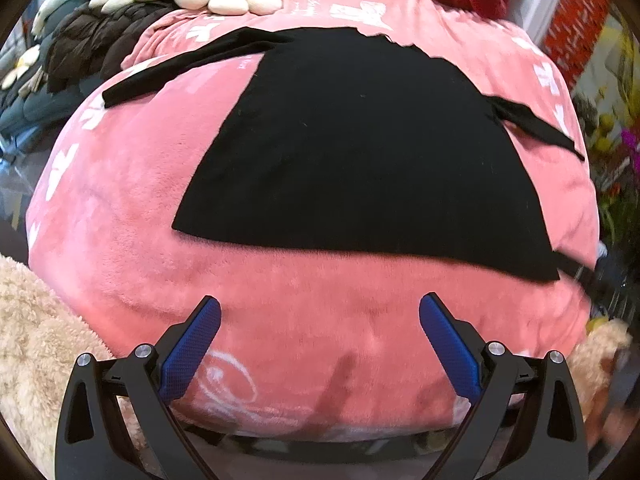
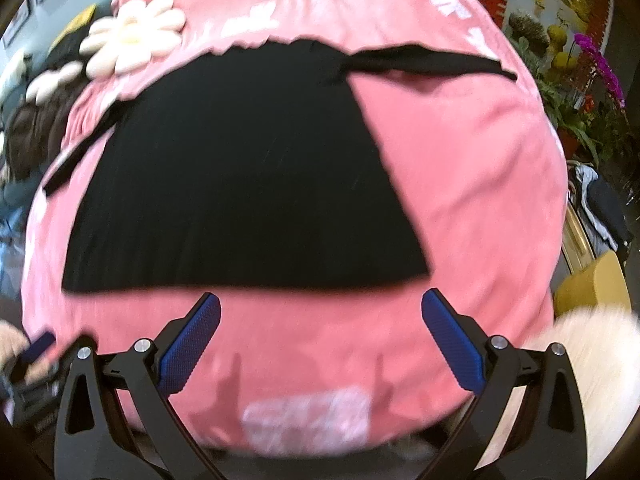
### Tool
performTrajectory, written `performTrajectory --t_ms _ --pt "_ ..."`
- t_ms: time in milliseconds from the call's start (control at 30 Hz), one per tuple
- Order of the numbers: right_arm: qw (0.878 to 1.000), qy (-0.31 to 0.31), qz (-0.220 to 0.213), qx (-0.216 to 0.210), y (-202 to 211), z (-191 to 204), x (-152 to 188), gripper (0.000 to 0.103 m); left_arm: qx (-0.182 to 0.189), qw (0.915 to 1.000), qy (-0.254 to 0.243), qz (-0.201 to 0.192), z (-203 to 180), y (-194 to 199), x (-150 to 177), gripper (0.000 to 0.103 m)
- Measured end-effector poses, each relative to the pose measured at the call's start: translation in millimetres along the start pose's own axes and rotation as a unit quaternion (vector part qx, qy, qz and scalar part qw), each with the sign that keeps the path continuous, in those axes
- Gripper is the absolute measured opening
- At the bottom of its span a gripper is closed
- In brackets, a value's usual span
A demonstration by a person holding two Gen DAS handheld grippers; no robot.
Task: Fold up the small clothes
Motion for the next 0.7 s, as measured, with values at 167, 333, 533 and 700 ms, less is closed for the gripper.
performTrajectory --t_ms 167,333,533,700 --pt "0.998 -0.058 -0.031 0.013 -27.3 -59.3 -101.0 0.098 0.003 0.9998 0.017 -0.001 0.2 -7.0 -8.3 0.097" --pt "0.989 -0.134 -0.054 0.019 -62.1 -129.7 -212.0 0.098 0.006 0.9998 0.007 0.015 -6.3 -20.6 -13.2 0.097" --pt "0.981 -0.178 -0.059 0.043 -126.0 -186.6 -304.8 0.087 -0.002 0.9993 -0.020 0.033 -12.1 -36.2 -19.1 0.097" --pt "0.966 -0.246 -0.039 0.067 -182.5 -229.7 -331.2 0.081 -0.006 0.9981 -0.030 0.054 -14.8 -48.7 -24.2 0.097"
Point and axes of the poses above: each gripper's, at about its wrist camera, not at the fingertips, and y roughly against the way its jaws point, z to its left, x to its underside, the point moved 10 cm from there along -y, roughly the way its jaws point, and after that the axes turned 13 degrees about -y, right-handed, at the moved point
